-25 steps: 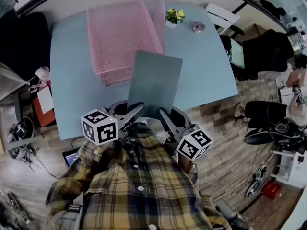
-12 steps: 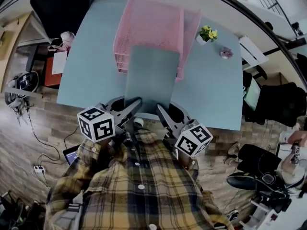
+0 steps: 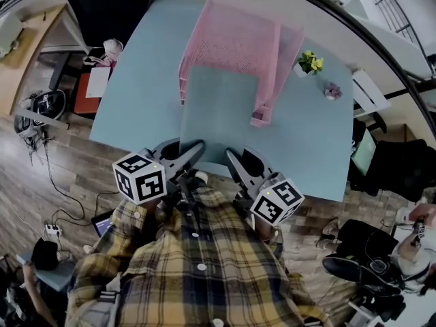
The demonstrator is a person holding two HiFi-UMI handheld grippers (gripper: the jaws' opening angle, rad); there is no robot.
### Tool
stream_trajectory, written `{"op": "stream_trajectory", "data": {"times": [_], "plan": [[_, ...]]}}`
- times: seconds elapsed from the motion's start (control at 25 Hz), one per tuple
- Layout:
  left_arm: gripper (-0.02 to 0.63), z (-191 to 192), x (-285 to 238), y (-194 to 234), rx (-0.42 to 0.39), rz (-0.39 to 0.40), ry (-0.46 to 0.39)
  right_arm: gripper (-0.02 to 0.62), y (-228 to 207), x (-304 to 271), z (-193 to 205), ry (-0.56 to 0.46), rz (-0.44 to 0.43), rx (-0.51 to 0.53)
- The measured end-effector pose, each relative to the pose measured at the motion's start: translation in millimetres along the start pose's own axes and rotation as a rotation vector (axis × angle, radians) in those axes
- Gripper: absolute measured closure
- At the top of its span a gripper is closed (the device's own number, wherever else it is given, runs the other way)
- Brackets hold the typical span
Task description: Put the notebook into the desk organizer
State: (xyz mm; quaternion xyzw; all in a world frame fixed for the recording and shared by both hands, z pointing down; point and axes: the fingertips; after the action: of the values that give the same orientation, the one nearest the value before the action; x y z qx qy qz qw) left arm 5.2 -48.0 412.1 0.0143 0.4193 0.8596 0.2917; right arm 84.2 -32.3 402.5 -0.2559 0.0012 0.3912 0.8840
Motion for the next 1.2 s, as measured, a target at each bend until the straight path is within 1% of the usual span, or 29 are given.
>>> {"op": "stream_trajectory", "data": {"times": [0.36,0.64,0.84,1.2], "plan": [[0.512,-8.7,-3.7,6.3,-0.001,0.021,0.013,0.505,-4.6,-8.1,-3.7,-0.016,0.021,-0.012],[0.513,-4.5,-11.4,3.3,-0.011,0.031,-0.005,0.505,-11.5,-2.3,-4.1,-0.028,0.023,0.002],[0.512,-24.0,-18.9,11.3,-0.003,0.038,-0.005,0.505,-19.7,-17.8,-17.5,-0.028,0.029,0.002],[0.511,-44.3,-35.6,26.3,-0.006,0.035,-0.011,0.502,-40.3,-37.9,-28.7,-0.039,0.051,-0.008]]}}
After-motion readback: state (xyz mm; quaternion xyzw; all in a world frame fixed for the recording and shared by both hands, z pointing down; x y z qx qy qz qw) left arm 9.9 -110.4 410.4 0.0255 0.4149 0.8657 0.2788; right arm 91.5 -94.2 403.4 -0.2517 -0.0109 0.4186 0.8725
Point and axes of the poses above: the fingertips, and each gripper's own axes: x backward along the fingers, y to its left, z out of its underside, and after that the axes turned 3 degrees about x, right-handed
